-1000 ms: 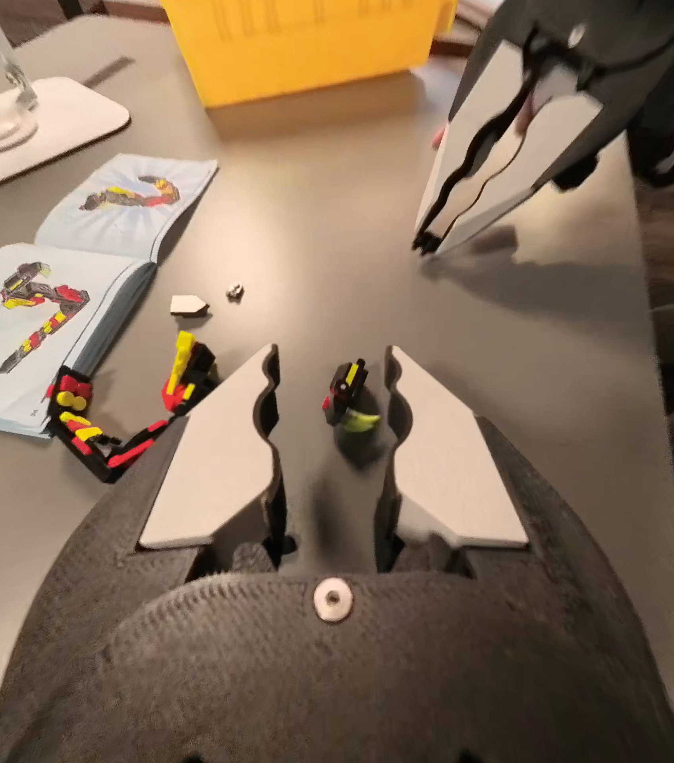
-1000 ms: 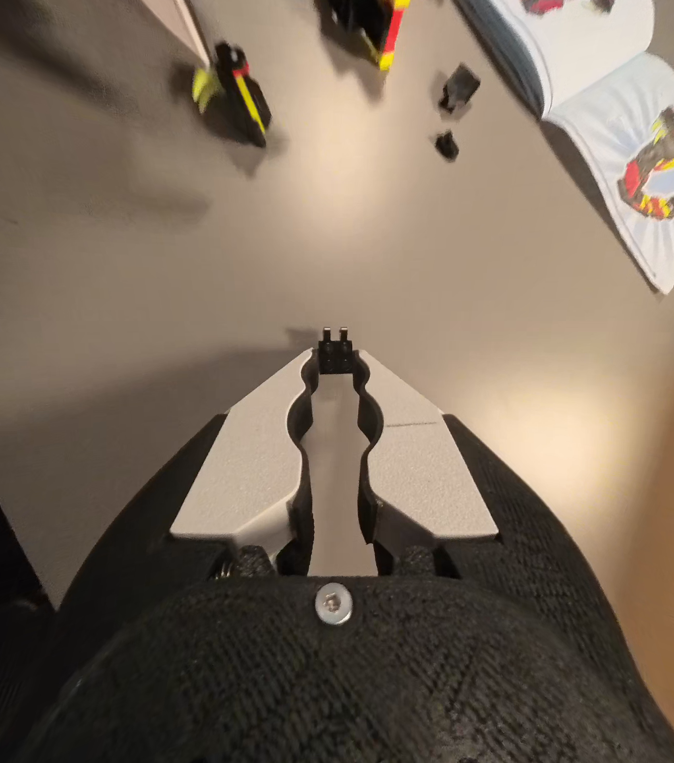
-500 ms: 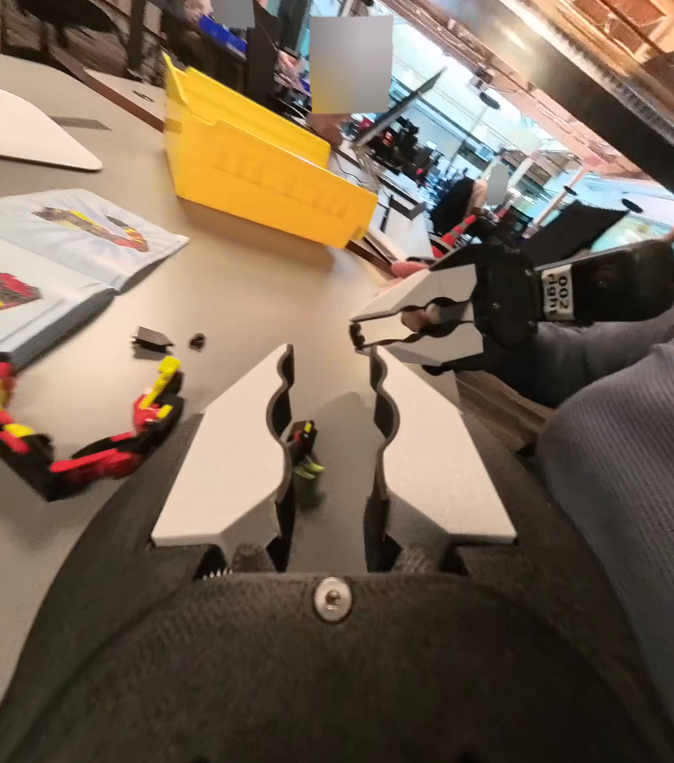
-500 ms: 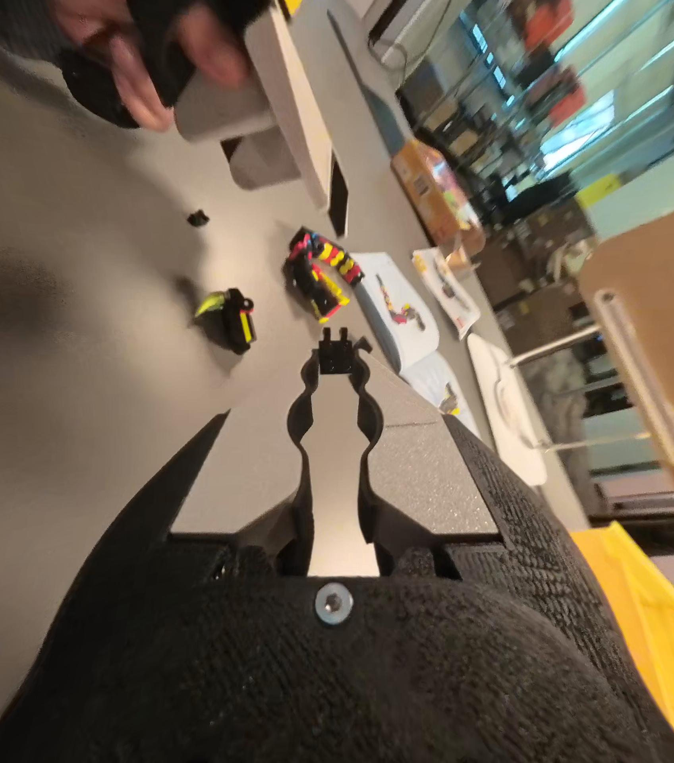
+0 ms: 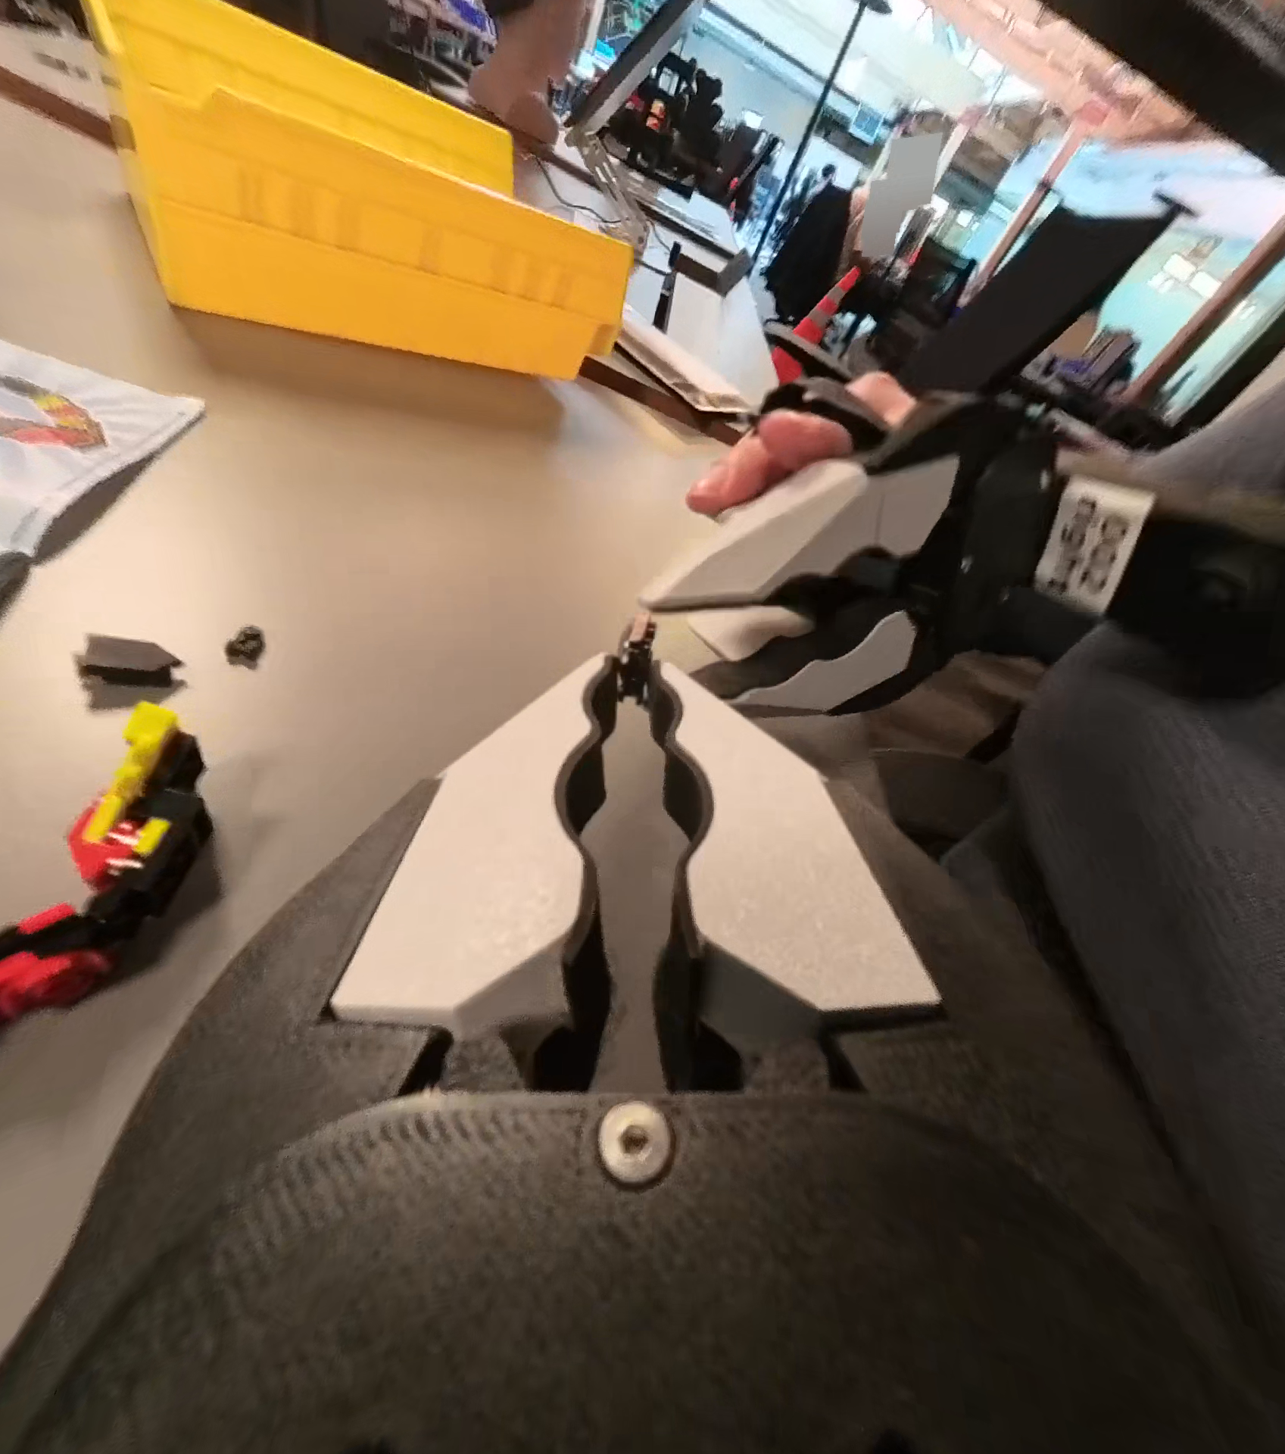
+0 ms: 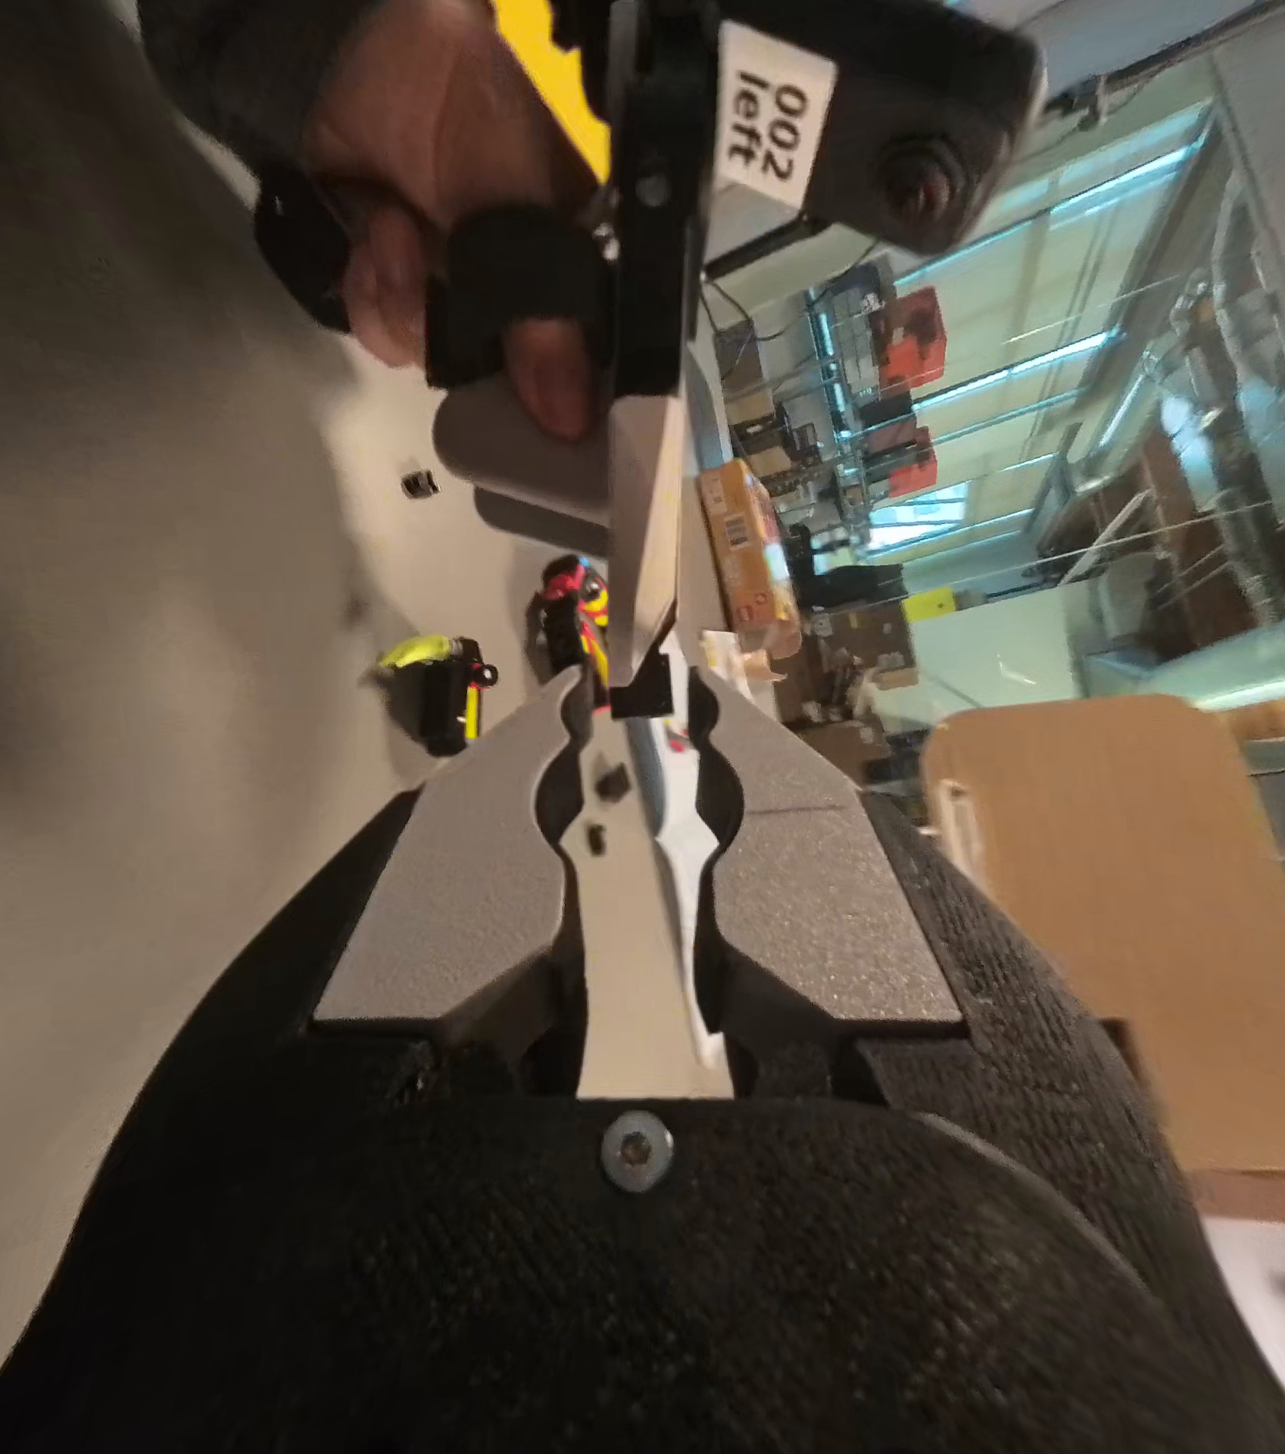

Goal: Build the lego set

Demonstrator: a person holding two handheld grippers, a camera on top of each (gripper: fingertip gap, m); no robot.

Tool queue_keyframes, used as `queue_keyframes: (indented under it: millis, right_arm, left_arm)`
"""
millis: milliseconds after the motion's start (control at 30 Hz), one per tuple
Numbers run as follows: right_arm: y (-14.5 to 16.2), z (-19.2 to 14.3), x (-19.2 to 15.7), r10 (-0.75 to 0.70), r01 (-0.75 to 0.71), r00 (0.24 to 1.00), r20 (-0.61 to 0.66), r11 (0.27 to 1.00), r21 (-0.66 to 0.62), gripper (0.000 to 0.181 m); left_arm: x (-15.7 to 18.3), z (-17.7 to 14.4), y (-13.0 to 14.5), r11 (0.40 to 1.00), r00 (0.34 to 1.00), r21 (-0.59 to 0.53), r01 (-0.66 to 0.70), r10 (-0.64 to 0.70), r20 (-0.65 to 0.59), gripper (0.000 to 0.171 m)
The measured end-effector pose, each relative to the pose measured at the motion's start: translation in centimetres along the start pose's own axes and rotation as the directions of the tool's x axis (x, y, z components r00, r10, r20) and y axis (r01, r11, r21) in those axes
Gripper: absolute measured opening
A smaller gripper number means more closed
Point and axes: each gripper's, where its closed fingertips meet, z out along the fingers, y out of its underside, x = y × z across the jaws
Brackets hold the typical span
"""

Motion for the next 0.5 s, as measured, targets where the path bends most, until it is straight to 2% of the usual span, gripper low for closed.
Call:
queue_keyframes:
  millis: [67,133,200,233,267,367,400,433,500]
  right_arm:
    - [0.0,-0.3,0.0,0.260,-0.263,0.962,0.088,0.964,0.025,0.035]
    - [-0.6,-0.9,0.6,0.543,-0.564,0.813,0.210,0.824,0.052,0.034]
    - [-1.3,-1.6,1.3,0.683,-0.737,0.652,0.327,0.673,0.064,0.023]
    - [-1.5,-1.9,1.6,0.705,-0.771,0.611,0.360,0.633,0.071,0.018]
    - [-1.6,-2.1,1.6,0.705,-0.779,0.599,0.381,0.622,0.074,0.013]
    - [-1.5,-2.3,1.0,0.679,-0.755,0.616,0.400,0.653,0.054,0.013]
    - [-1.5,-2.3,0.7,0.694,-0.774,0.584,0.421,0.633,0.031,0.015]
    - [-1.7,-2.5,0.5,0.730,-0.821,0.503,0.463,0.571,-0.009,0.019]
    - [-2.2,-2.8,0.3,0.810,-0.930,0.203,0.549,0.336,-0.152,0.022]
  left_arm:
    - [0.2,-0.3,-0.4,0.992,0.992,0.017,-0.124,0.123,0.023,0.006]
    - [1.0,-0.6,-0.7,0.968,0.969,0.039,-0.247,0.246,0.013,0.006]
    - [1.5,-0.8,-0.6,0.945,0.945,0.032,-0.326,0.326,0.002,0.006]
    - [1.8,-0.7,-0.4,0.939,0.939,0.031,-0.343,0.343,-0.015,0.006]
    - [2.2,-0.7,-0.4,0.935,0.935,0.037,-0.352,0.353,-0.032,0.006]
    - [2.5,-0.5,-0.1,0.914,0.913,0.026,-0.405,0.406,-0.034,0.006]
    - [2.6,-0.5,0.0,0.893,0.893,0.025,-0.449,0.449,-0.020,0.006]
    - [2.7,-0.5,-0.2,0.862,0.863,0.032,-0.505,0.506,0.004,0.006]
    - [3.1,-0.7,-0.5,0.766,0.767,0.034,-0.641,0.639,0.058,0.005]
